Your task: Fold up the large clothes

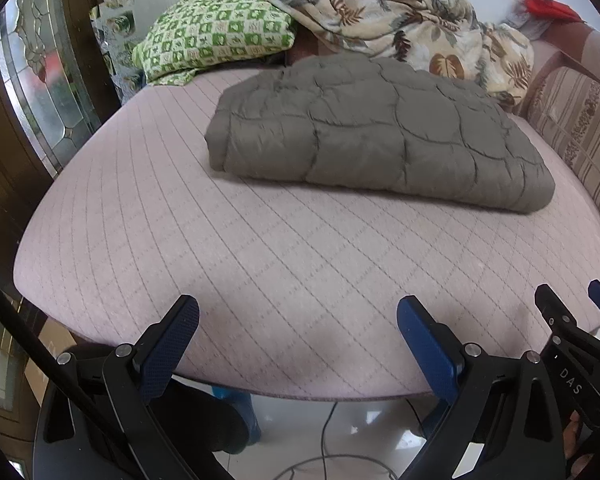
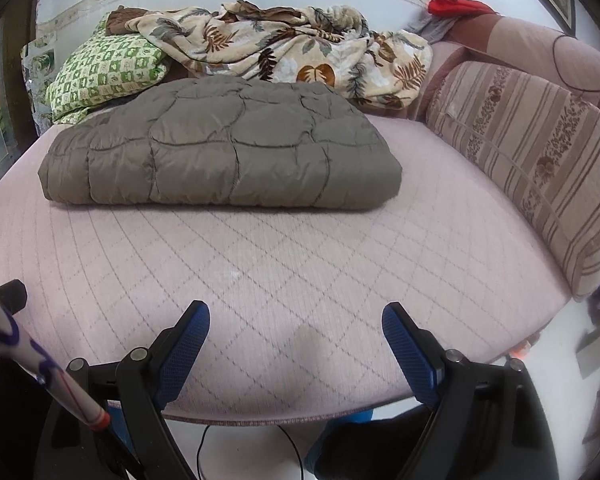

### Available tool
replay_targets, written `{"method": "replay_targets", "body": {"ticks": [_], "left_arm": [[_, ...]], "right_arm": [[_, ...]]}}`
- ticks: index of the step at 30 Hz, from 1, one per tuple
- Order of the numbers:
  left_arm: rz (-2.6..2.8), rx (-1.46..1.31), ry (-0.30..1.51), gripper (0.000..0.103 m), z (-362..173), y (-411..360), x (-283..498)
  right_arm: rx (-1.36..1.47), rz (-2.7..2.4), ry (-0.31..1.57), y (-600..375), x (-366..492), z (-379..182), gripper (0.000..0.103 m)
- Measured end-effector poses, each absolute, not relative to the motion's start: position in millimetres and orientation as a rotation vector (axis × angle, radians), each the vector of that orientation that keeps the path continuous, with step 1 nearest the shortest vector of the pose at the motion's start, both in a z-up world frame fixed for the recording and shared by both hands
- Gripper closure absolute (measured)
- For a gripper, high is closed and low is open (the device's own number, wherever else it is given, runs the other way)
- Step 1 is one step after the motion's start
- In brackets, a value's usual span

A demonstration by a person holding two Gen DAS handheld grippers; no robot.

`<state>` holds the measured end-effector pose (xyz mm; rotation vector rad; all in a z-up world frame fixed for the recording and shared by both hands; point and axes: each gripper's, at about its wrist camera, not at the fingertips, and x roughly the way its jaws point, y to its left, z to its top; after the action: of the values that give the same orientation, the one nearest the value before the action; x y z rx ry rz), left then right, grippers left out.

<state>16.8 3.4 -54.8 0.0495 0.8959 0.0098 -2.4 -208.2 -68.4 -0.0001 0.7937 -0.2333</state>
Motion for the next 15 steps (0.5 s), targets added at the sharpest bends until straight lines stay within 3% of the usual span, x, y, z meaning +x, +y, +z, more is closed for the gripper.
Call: {"method": "replay_targets", "body": {"ticks": [15], "left_arm": [[0.004, 0.035, 0.935, 0.004, -63.3, 6.9, 33.3]], "right_arm": [[-0.036, -0.204, 0.812, -199.7, 15.1, -72.8, 0.012]]}}
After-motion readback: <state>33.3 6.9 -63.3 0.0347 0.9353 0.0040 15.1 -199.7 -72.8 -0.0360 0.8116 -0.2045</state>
